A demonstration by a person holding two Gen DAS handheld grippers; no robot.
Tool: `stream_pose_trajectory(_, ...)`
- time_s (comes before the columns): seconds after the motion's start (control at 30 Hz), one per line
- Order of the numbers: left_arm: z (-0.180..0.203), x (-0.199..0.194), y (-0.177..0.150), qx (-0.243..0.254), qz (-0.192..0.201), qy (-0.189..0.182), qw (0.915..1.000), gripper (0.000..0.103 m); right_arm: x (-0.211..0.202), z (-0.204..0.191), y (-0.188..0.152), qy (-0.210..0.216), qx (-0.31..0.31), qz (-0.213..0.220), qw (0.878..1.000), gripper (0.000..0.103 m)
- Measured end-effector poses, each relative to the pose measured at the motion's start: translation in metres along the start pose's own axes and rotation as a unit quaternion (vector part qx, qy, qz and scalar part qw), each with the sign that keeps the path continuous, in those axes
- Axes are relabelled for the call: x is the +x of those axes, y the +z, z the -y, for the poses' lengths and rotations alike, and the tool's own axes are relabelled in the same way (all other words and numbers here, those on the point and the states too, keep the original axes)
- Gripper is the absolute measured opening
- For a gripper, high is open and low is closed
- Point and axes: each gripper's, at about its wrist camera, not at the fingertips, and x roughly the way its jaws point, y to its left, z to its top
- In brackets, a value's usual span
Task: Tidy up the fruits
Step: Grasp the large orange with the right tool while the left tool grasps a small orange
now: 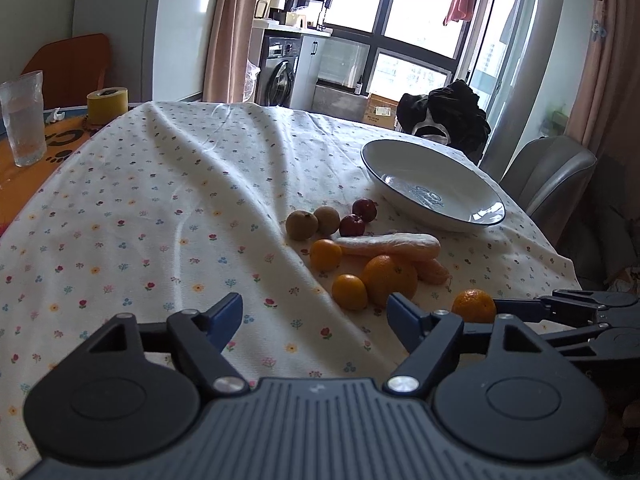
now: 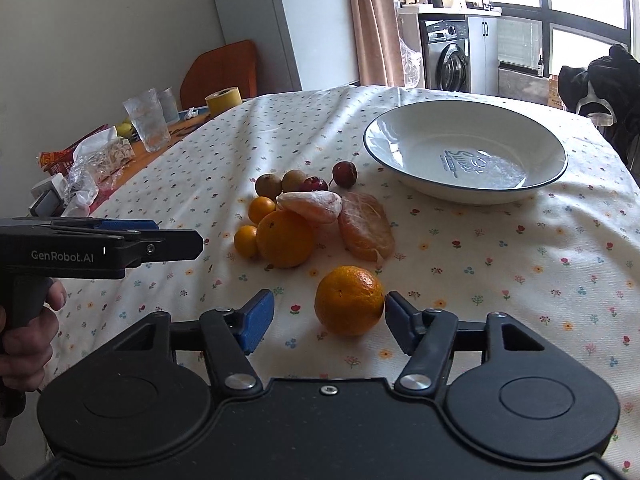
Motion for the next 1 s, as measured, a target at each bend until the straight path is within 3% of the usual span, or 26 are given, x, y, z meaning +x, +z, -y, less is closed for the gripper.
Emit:
stream_pose_trajectory(0.13,-0.003,0.007,-0.001,-0.010,-0.004,-0.011,0.9999,0.070,0.011,0.000,0.002,-0.007,-0.005,-0.011,1.000,0.044)
stream_pose_trajectory(0.23,-0.002,0.012,-0.001,-0.010,-0.012,-0.020,0.9997,0.068,0.013,0.001,0.003,-0.010,-0.005,-0.008,1.000,0.038)
stream_pose_trajectory(0.43,0.005,0.019,0.000,0.001,-0.017,-0.027,0.9995,0.067,0.014,0.004,0.004,-0.006,-0.005,-0.007,1.000,0.037)
stream_pose_trajectory(0.73,0.013,0.037,0.007,0.018,-0.027,-0.032,0.9989,0.049,0.018,0.006,0.007,-0.008,0.000,0.000,1.000,0.036)
stream_pose_trajectory(1.0,0.014,0.044,0.011,0.026,-0.023,-0.040,0.9986,0.048,0.013,0.012,0.004,-0.002,0.020,0.007,1.000,0.036)
